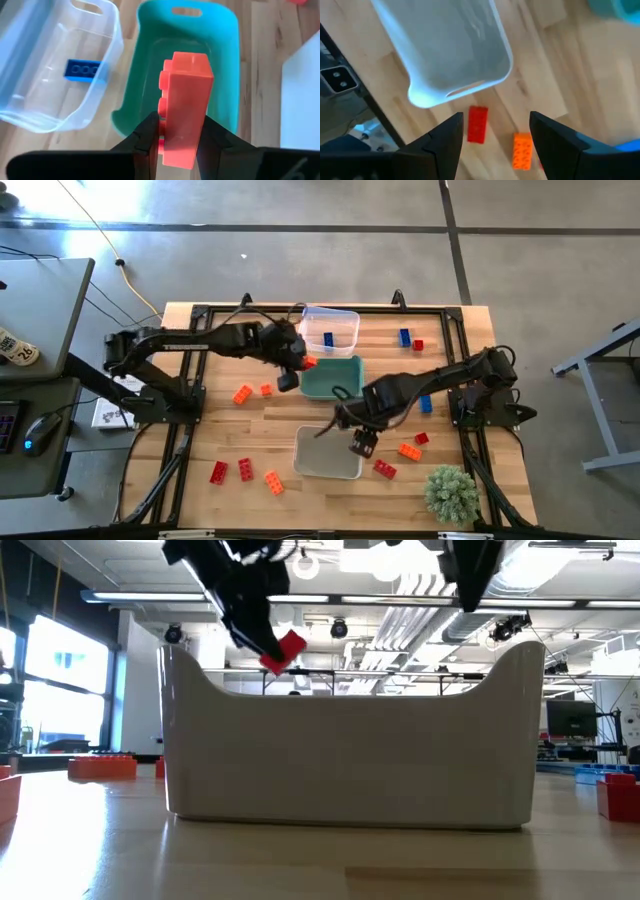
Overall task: Sort & place blocks by color
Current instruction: Put the orange game piece into the green bin
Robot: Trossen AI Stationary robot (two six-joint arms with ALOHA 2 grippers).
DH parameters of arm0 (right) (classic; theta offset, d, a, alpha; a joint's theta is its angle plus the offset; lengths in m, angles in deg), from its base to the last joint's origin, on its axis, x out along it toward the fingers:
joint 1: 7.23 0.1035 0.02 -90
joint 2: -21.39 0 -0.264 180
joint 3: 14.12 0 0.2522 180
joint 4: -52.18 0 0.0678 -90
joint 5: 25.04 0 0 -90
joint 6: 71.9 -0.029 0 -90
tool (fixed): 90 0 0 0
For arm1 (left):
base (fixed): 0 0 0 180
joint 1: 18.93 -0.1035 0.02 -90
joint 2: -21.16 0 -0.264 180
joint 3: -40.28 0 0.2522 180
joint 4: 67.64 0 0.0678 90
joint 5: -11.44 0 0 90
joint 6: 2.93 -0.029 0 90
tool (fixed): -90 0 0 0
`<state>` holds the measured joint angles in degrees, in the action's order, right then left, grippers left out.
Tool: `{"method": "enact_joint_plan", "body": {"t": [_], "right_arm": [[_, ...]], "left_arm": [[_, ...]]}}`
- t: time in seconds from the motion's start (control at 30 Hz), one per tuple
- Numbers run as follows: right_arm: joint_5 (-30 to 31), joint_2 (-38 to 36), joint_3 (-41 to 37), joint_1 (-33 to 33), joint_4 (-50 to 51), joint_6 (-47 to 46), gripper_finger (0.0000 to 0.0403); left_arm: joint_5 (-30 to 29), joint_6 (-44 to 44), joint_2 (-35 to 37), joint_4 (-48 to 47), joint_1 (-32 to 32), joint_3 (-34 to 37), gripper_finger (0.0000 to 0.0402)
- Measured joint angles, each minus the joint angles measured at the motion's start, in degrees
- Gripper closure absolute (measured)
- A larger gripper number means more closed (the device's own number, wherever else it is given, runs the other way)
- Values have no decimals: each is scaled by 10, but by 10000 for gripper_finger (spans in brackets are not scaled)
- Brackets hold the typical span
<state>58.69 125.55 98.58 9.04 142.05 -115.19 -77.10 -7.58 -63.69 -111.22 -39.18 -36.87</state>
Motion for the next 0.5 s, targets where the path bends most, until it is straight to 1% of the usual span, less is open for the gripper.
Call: {"method": "enact_joint_plan", "body": {"t": [0.2, 0.33, 0.5], "right_arm": [[17, 0, -7, 45, 2, -70, 188], [17, 0, -26, 75, -1, -105, 188], [18, 0, -53, 115, -11, -145, 188]], "left_arm": [[-1, 3, -52, 14, 6, 0, 316], [-1, 26, -72, 13, 8, 0, 300], [6, 30, -83, 19, 11, 0, 283]]}}
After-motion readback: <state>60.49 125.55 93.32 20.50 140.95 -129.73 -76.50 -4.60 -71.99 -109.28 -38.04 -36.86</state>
